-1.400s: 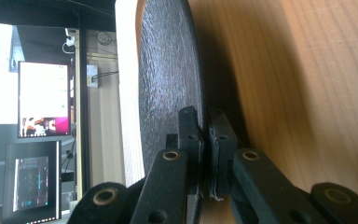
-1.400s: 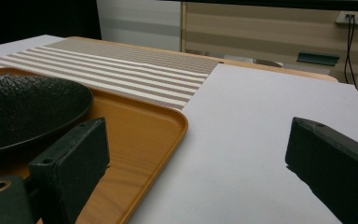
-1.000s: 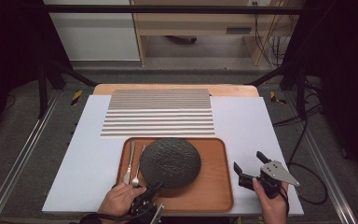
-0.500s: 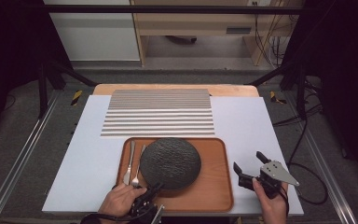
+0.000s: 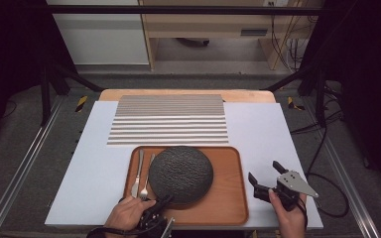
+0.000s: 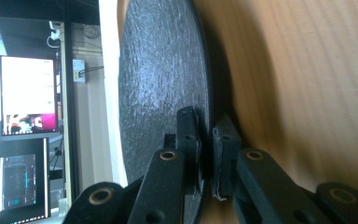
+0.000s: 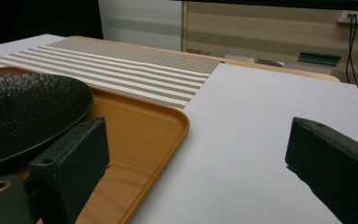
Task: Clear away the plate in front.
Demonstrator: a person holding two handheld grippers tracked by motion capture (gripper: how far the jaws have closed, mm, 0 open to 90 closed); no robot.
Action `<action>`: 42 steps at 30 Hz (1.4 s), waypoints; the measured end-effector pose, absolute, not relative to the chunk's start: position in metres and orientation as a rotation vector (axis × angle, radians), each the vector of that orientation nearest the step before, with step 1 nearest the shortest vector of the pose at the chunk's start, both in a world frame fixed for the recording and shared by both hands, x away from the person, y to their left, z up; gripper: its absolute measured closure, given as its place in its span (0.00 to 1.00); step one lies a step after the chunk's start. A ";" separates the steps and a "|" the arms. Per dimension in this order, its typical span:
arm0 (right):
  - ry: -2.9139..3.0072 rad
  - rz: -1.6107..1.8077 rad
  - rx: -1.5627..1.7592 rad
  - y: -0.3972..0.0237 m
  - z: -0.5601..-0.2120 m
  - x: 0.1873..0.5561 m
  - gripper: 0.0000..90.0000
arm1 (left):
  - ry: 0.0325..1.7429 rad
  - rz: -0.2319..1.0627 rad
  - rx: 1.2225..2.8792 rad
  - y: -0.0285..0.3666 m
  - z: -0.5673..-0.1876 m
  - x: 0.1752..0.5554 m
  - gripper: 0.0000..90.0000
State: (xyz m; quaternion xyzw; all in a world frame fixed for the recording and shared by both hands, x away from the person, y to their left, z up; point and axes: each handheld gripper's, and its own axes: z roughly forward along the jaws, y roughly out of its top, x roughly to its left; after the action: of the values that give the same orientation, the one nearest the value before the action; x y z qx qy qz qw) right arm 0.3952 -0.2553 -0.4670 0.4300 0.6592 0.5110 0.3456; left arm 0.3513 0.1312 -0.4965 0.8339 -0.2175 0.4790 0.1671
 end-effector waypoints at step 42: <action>1.714 1.323 1.118 -0.256 -0.467 0.395 0.07 | -0.569 1.328 2.341 0.136 -0.494 0.354 0.74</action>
State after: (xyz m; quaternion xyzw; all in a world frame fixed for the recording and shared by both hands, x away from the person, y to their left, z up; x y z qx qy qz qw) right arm 0.3954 -0.2555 -0.4673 0.4306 0.6602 0.5096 0.3449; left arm 0.3543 0.1358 -0.4941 0.8348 -0.2031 0.4735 0.1939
